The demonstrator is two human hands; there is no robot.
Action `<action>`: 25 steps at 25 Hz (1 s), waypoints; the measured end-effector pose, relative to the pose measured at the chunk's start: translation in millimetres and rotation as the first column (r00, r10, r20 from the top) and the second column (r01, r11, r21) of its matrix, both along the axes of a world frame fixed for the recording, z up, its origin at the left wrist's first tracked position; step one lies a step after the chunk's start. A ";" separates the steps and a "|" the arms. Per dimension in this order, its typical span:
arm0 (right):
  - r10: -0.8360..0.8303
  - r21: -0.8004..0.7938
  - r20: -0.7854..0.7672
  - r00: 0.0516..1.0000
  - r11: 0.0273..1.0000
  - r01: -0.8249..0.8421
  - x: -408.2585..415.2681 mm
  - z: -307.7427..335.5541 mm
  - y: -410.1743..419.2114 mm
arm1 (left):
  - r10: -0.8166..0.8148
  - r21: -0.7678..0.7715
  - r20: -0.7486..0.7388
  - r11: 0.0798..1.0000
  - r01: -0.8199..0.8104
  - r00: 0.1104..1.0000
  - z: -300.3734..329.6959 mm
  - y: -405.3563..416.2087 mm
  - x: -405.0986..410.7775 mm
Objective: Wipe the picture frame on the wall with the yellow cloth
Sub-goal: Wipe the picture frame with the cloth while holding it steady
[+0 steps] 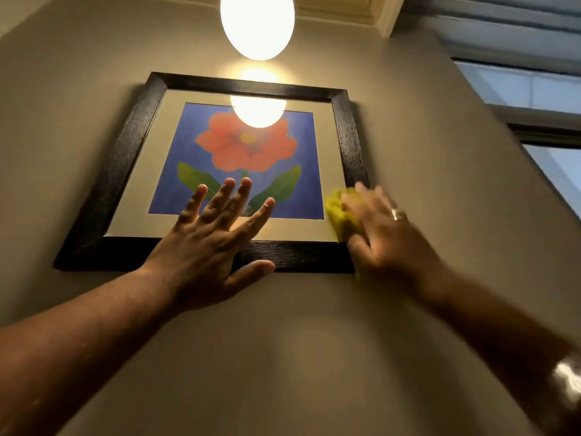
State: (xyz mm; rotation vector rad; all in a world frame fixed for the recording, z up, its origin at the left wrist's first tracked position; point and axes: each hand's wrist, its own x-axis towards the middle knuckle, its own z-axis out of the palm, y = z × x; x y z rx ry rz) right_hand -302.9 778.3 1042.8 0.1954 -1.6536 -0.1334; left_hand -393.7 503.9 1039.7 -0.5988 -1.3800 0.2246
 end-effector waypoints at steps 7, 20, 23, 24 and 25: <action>-0.056 -0.012 0.024 0.998 0.998 0.056 8.2 96.4 -7.9 | 0.000 0.008 0.007 1.000 0.000 1.000 -1.7 -2.4 -2.0; 0.035 0.391 0.167 0.985 0.915 -0.099 20.2 -58.7 46.1 | -0.017 -0.003 -0.006 1.000 0.017 1.000 -2.6 -0.4 -3.8; 0.069 0.207 0.185 0.980 0.972 -0.108 27.0 -17.7 33.9 | -0.028 0.002 0.001 1.000 0.028 1.000 -2.1 -1.2 -3.0; 0.083 0.086 0.142 0.986 0.992 -0.096 26.0 3.5 21.4 | -0.030 0.005 0.004 1.000 0.030 1.000 -2.6 -1.8 -3.1; 0.078 -0.011 0.115 0.990 0.997 -0.077 25.3 19.4 8.2 | -0.031 0.008 0.005 0.999 0.031 1.000 -2.9 -2.0 -3.4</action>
